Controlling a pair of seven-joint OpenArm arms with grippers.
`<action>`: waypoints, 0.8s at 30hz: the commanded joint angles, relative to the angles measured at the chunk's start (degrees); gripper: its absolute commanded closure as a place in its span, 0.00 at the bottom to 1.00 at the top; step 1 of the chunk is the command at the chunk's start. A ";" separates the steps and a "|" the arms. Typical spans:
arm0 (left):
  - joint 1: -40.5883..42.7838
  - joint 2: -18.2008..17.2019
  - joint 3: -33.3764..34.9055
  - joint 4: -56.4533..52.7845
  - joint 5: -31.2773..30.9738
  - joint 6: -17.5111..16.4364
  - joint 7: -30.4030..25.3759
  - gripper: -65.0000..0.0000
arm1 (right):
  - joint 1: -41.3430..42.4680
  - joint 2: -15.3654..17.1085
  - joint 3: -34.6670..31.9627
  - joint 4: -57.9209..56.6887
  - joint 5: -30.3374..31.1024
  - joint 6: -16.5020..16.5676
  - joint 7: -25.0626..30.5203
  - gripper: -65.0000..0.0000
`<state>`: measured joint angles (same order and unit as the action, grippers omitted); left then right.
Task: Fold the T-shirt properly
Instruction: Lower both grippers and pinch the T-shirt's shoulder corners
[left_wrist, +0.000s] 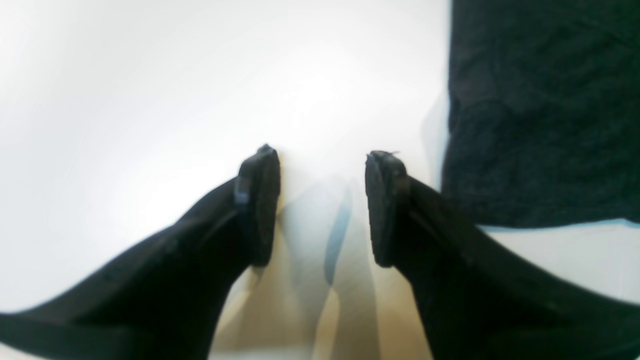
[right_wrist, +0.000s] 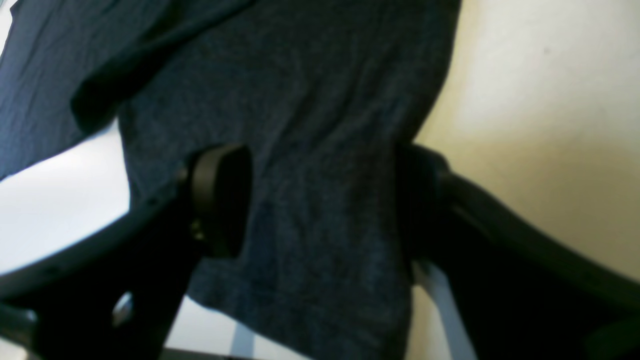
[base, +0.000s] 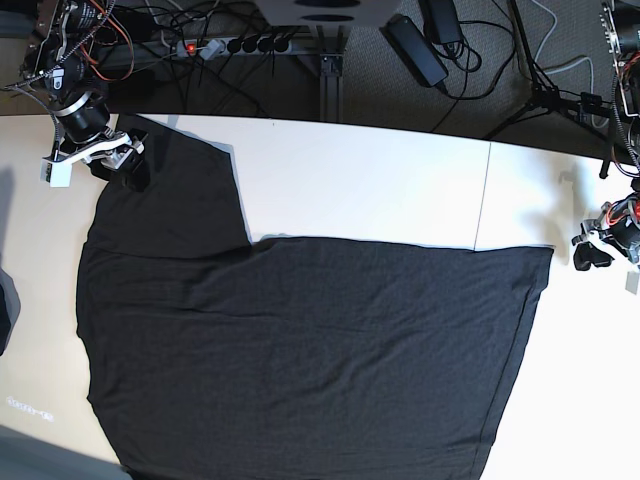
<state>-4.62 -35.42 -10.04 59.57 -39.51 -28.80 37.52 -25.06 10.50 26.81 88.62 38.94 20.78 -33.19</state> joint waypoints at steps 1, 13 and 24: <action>-0.63 -0.92 -0.15 0.46 0.00 0.24 0.55 0.51 | -0.96 0.15 -0.46 -0.68 -2.95 0.68 -5.86 0.32; -0.63 0.55 -0.15 -6.10 -6.75 -5.16 3.10 0.51 | 0.74 0.26 -0.48 -0.68 -3.17 0.68 -6.54 0.32; -0.63 4.39 -0.04 -6.19 -12.63 -7.08 8.83 0.51 | 0.59 0.26 -0.46 -0.68 -3.13 0.68 -7.87 0.32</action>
<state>-5.69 -31.09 -10.57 53.74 -55.46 -36.29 41.54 -23.51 10.66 26.72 88.62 38.11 20.80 -35.33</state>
